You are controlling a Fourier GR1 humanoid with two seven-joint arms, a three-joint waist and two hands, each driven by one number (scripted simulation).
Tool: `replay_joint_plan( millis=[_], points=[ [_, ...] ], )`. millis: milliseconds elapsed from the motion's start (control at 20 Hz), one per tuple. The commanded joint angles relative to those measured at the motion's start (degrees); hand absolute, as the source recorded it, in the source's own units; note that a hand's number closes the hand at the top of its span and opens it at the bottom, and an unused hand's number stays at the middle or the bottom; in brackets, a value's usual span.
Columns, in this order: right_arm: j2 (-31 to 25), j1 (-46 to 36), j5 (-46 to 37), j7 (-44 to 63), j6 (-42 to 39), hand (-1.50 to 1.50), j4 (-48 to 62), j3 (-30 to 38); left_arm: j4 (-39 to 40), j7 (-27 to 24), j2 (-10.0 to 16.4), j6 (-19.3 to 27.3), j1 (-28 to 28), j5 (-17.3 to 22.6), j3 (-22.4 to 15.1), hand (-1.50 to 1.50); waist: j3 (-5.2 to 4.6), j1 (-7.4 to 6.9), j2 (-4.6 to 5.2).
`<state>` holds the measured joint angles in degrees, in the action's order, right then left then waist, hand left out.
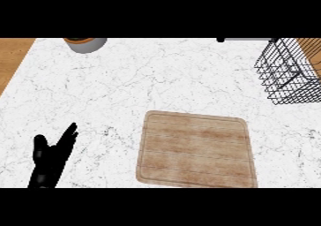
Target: Pick the bell pepper from the cutting board and place it in the basket
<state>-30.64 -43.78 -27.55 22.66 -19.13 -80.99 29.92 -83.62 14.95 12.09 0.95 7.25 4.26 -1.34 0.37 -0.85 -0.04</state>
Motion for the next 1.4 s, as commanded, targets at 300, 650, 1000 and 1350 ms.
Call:
replay_joint_plan(
  millis=[300, 650, 1000, 1350],
  points=[
    [-2.6, -7.8, -0.1, -12.7, 8.8, 1.50, 27.4, 0.6, 5.2, 0.2, 0.8, -1.9, -2.7, 0.0, 1.9, 0.00, -0.35, -0.51, 0.50],
    [-5.9, -6.6, 3.0, -26.6, 11.8, 1.50, 43.1, 5.4, 3.1, -0.3, -0.9, -1.6, -0.4, -0.7, 0.5, 0.00, -0.26, -1.28, 0.84],
    [-9.0, -5.3, -3.7, -25.2, 20.1, 1.50, 47.4, 1.3, 2.8, -1.1, -0.6, -2.4, 0.6, -1.0, 0.9, 0.00, -0.34, -1.31, 0.86],
    [-12.0, -5.5, -7.9, -35.4, 22.3, -1.50, 56.2, -2.1, 0.5, 1.1, -1.2, -1.7, 0.5, -1.6, 0.3, 0.00, -0.24, -1.46, 0.79]
  ],
)
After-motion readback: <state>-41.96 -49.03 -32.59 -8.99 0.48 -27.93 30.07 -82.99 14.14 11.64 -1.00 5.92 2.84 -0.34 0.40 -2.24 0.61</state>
